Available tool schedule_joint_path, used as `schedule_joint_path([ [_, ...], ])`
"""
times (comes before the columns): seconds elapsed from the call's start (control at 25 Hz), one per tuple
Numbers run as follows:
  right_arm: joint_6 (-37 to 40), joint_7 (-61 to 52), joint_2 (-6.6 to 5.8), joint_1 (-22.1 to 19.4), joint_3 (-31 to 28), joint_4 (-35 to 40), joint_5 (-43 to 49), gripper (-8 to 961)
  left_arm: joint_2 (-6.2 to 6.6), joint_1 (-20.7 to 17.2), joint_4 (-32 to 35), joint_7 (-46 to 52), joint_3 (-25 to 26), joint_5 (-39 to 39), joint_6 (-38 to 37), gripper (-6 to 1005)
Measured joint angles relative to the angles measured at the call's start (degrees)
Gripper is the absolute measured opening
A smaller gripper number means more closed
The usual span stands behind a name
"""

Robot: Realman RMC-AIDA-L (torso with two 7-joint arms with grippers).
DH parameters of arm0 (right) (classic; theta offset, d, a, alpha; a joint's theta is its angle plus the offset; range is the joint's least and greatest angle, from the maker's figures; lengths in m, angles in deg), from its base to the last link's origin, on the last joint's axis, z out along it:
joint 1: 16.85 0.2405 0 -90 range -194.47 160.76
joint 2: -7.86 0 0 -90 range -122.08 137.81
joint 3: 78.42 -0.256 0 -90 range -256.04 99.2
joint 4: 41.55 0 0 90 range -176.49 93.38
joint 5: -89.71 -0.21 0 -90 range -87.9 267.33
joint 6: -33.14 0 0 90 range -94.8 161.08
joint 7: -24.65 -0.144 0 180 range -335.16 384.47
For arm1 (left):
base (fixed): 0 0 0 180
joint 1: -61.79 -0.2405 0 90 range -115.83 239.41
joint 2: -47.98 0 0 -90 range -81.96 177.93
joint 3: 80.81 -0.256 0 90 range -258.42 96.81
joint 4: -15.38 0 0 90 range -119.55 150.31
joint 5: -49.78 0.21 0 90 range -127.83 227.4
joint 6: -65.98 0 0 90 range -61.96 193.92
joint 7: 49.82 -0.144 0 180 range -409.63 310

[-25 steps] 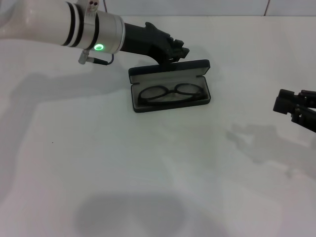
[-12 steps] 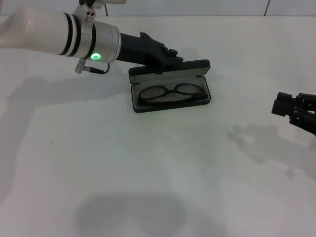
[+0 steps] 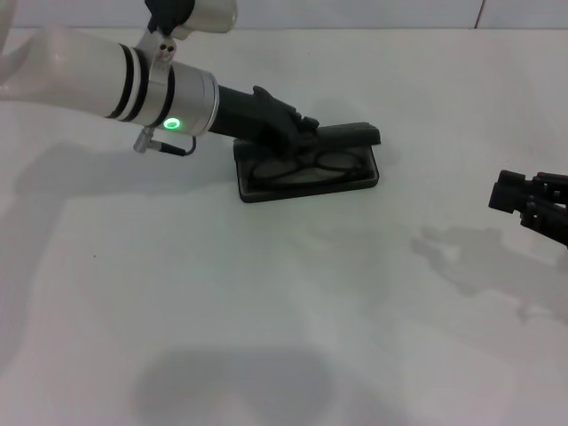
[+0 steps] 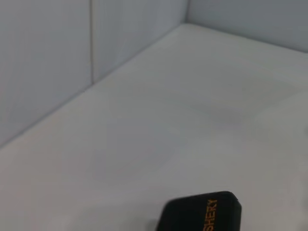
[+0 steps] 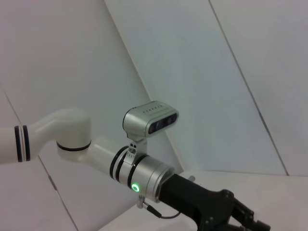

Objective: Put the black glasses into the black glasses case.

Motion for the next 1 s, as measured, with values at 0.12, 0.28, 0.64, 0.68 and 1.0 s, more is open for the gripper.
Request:
schedule_joint_path([
  [0.12,0.24,-0.01,0.00,0.00,0.00,0.00,-0.01,236,-0.19,-0.20,0.00,0.07,-0.09,0.60,-1.31,229],
  [0.28,0.39,-0.03,0.00,0.00,0.14,0.00,-0.06,237,-0.56,-0.83,0.00,0.00,-0.14,0.93,-2.15,230],
  [0.64,1.49,0.23,0.00,0.00,0.06,0.03,-0.32,238,-1.97,-4.00,4.78,-0.44,0.12,1.07,-5.53,233],
  [0.68,1.87,0.55,0.00,0.00,-0.11,0.04,-0.31,239,-2.13,-5.00,6.77,-0.47,0.17,0.75,-6.91,233],
  [1.0,10.25,8.36,-0.09,1.38,-2.96,-1.69,-0.22,240,-2.57,-22.75,29.14,-6.86,7.32,-15.17,-31.09,269],
])
